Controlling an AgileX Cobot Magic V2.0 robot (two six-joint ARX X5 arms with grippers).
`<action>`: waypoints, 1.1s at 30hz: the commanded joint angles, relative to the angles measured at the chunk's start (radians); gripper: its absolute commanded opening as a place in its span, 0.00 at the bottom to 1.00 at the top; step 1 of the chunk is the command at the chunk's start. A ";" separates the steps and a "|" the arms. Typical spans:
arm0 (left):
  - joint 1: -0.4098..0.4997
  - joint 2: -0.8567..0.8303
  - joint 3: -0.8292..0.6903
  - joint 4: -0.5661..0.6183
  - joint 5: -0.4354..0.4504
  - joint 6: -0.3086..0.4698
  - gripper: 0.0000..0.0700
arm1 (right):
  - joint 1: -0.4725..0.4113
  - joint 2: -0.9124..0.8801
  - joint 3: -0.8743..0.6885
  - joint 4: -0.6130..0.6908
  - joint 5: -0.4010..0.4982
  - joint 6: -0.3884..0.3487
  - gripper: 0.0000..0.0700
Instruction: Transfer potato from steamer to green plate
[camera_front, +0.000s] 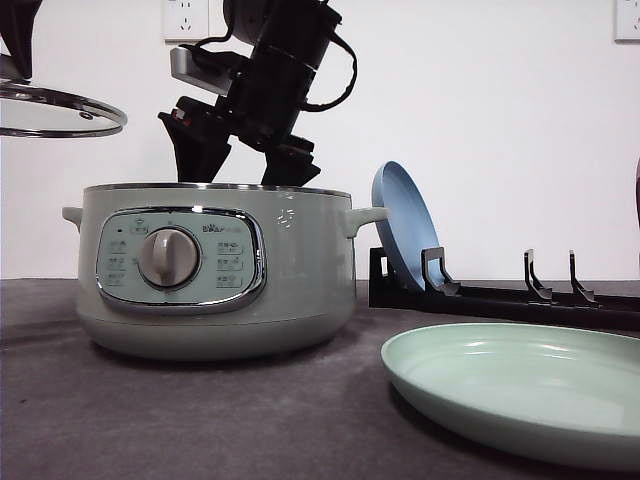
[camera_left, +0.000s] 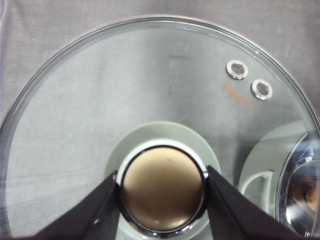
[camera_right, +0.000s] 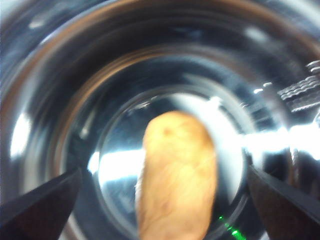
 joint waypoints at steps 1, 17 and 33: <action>0.002 0.002 0.045 0.030 0.000 -0.002 0.00 | 0.010 0.033 0.030 0.014 0.003 -0.013 0.97; 0.002 0.002 0.045 0.028 0.000 -0.002 0.00 | -0.012 0.078 0.029 0.048 0.005 -0.013 0.97; 0.002 0.003 0.045 0.028 0.000 -0.002 0.00 | -0.015 0.085 0.029 0.051 0.004 -0.011 0.97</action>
